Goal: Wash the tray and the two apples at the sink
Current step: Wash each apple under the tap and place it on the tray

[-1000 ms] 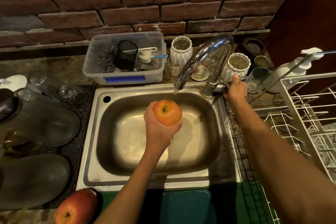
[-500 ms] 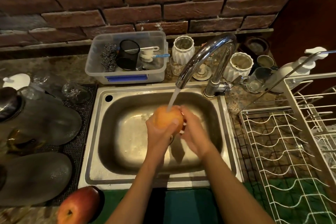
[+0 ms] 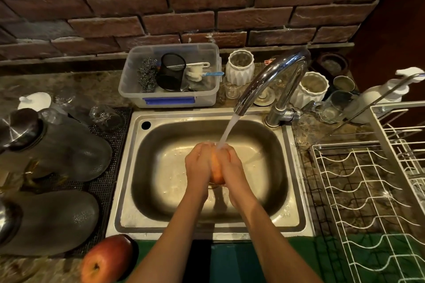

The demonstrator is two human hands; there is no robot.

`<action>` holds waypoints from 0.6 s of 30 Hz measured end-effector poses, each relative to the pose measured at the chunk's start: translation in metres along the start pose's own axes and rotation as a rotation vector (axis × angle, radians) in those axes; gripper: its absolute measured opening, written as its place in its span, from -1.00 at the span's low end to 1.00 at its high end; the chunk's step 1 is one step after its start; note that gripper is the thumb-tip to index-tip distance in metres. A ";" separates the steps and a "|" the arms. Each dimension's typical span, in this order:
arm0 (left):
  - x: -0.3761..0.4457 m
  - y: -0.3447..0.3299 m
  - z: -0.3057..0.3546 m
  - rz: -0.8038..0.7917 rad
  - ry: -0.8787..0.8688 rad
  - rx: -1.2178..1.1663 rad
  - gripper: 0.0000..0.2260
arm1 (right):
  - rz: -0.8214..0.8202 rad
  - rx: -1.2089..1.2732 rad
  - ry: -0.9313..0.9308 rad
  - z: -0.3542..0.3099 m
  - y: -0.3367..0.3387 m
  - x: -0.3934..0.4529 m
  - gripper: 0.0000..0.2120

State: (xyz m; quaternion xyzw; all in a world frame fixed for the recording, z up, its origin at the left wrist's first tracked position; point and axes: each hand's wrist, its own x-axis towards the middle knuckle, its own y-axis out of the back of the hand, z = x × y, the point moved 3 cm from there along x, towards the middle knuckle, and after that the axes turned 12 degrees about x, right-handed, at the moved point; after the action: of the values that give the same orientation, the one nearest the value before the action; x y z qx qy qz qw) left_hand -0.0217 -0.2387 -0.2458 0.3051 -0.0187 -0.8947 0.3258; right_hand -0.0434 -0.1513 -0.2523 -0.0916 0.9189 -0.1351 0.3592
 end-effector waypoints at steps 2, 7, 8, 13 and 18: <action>-0.001 -0.003 0.001 -0.001 0.096 -0.064 -0.75 | -0.033 -0.026 0.104 0.005 0.002 -0.004 -0.81; -0.016 -0.011 -0.012 -0.026 -0.187 0.149 -0.89 | 0.110 -0.093 0.005 -0.007 0.008 0.006 -0.75; -0.020 -0.011 -0.017 -0.024 -0.287 0.248 -0.86 | 0.114 -0.092 -0.058 -0.009 0.009 0.006 -0.70; -0.016 -0.008 -0.021 0.188 -0.192 0.093 -0.85 | 0.040 -0.163 -0.097 0.000 0.005 0.000 -0.63; -0.008 -0.005 -0.020 0.218 0.149 -0.189 -0.80 | -0.115 -0.222 0.100 0.014 0.006 0.001 -0.67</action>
State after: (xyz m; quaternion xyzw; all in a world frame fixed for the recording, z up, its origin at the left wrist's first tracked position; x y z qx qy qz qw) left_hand -0.0087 -0.2266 -0.2592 0.3346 0.0569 -0.8267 0.4487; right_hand -0.0352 -0.1481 -0.2644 -0.1762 0.9383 -0.0572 0.2921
